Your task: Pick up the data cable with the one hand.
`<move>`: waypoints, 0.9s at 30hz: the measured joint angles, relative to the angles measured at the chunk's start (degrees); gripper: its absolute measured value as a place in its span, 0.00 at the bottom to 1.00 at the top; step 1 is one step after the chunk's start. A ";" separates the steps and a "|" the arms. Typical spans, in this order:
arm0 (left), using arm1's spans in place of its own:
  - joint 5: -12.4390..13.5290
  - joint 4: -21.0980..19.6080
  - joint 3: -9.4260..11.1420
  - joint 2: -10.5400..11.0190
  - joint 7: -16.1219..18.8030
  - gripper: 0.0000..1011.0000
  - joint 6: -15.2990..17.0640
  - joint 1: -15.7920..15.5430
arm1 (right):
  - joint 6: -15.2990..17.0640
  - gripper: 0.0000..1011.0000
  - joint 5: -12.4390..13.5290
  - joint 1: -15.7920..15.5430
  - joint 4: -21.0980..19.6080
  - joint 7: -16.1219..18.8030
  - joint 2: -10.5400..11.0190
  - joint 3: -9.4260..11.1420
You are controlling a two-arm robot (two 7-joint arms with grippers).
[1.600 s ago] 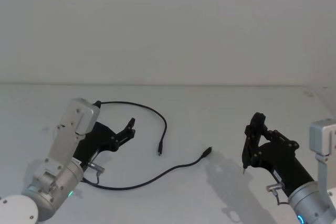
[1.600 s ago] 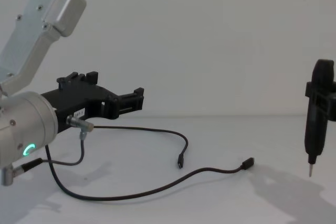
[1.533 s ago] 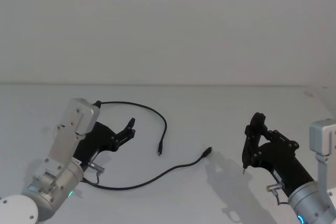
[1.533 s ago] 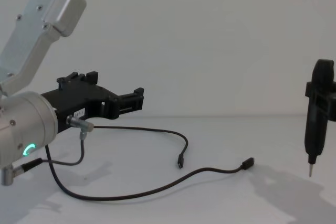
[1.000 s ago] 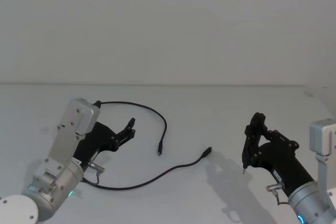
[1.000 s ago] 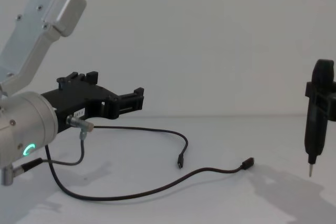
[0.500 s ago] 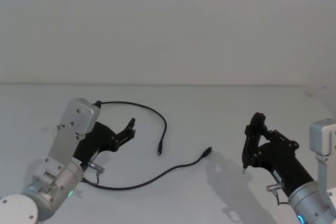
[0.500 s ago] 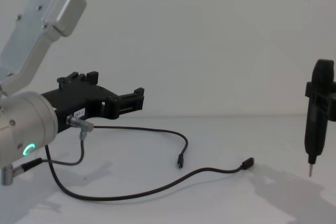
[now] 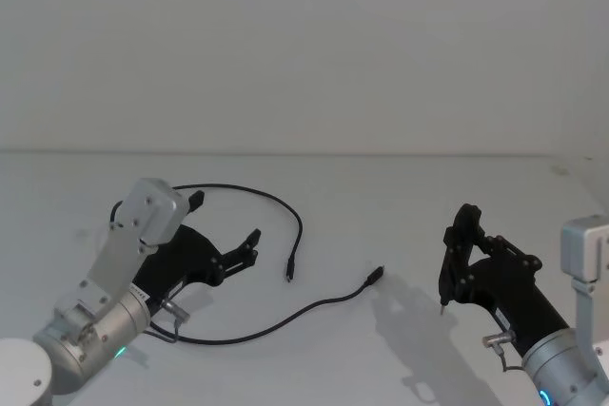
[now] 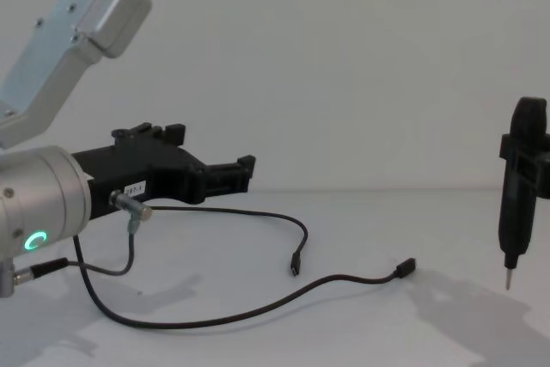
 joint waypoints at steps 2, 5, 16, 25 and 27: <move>-0.38 -0.12 0.08 0.37 -1.13 0.99 0.34 -0.24 | 0.00 0.28 0.00 0.00 0.00 0.00 0.00 0.00; -1.23 -0.31 0.28 1.23 -3.78 0.99 1.24 -0.85 | 0.00 0.28 0.00 0.00 0.00 0.00 0.00 0.00; -4.29 0.00 2.02 3.67 -14.17 0.99 5.98 -4.88 | 0.00 0.28 0.00 0.00 0.00 0.00 0.00 0.00; -6.36 3.09 5.02 3.23 -21.68 0.99 12.12 -10.24 | 0.00 0.28 0.00 0.00 0.00 0.00 0.00 0.00; -6.73 4.19 5.79 2.68 -22.88 0.99 13.80 -11.57 | 0.00 0.28 0.00 0.00 0.00 0.00 0.00 0.00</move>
